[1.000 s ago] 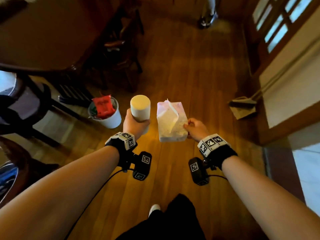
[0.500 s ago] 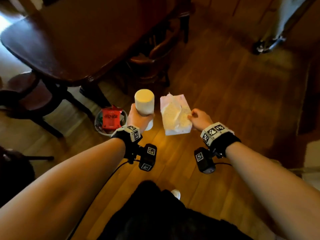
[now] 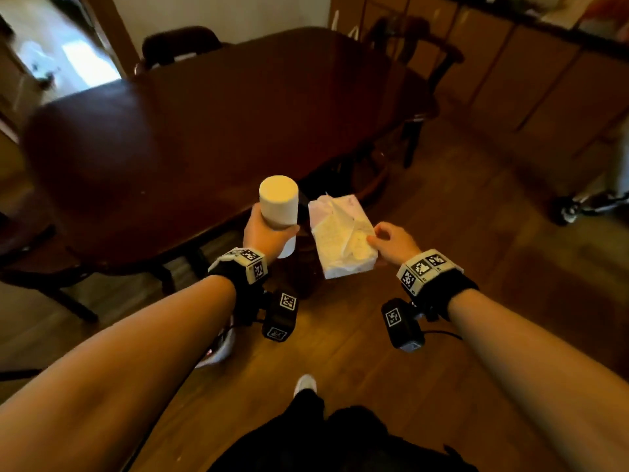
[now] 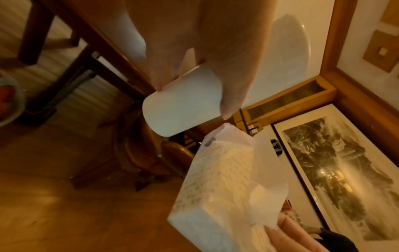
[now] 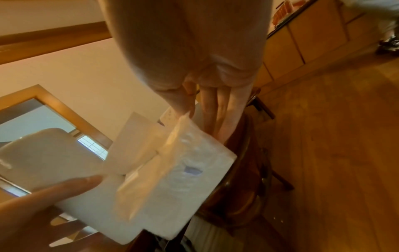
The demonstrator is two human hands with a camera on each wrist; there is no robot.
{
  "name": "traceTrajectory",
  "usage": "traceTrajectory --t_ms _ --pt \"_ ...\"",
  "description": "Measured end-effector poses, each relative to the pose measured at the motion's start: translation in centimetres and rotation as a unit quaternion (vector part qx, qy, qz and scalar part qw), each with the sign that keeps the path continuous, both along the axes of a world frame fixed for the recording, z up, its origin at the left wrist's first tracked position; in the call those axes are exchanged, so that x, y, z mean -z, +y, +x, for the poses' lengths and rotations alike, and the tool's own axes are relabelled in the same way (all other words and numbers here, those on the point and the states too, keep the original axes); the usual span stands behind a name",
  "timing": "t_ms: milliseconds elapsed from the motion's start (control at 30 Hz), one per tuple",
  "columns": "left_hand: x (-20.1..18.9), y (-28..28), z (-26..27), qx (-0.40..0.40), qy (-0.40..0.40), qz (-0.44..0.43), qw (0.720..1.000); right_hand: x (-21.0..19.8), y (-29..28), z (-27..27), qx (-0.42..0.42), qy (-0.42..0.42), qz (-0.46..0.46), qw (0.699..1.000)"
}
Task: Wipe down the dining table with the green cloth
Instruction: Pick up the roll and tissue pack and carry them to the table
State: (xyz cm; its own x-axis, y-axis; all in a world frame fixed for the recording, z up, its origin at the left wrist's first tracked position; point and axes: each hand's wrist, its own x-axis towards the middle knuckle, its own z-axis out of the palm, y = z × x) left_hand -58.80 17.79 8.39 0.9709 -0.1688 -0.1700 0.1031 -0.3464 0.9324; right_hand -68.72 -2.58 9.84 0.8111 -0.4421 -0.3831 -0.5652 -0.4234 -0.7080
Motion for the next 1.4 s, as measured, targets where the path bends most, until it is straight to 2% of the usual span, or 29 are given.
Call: traceTrajectory --t_ms 100,233,333,433,633,867,1033,1400 --pt "-0.8 -4.5 5.3 -0.013 -0.004 0.015 1.000 -0.9 -5.1 5.2 -0.009 0.004 -0.049 0.999" --pt "-0.8 -10.1 12.1 -0.032 0.008 0.020 0.999 -0.8 -11.9 13.2 -0.042 0.011 -0.056 0.997" --pt "0.0 -14.9 17.3 -0.066 0.008 0.023 0.998 0.0 -17.4 20.2 -0.073 0.011 -0.024 0.997" --pt "0.9 -20.0 22.4 -0.112 0.019 0.013 0.993 0.5 -22.7 27.6 -0.118 0.009 -0.047 0.992" --pt "1.2 -26.0 28.8 -0.210 0.044 0.020 0.976 1.3 -29.3 39.9 -0.205 0.002 -0.063 0.977" --pt "2.3 -26.3 36.3 -0.302 0.085 0.027 0.949 3.5 -30.1 52.0 -0.254 0.007 -0.055 0.966" --pt "3.5 -24.6 43.8 -0.313 0.064 0.049 0.946 4.7 -28.6 59.5 -0.252 -0.013 -0.055 0.966" --pt "5.0 -21.1 58.2 -0.342 0.048 0.025 0.938 7.9 -23.9 74.3 -0.244 -0.009 -0.051 0.969"
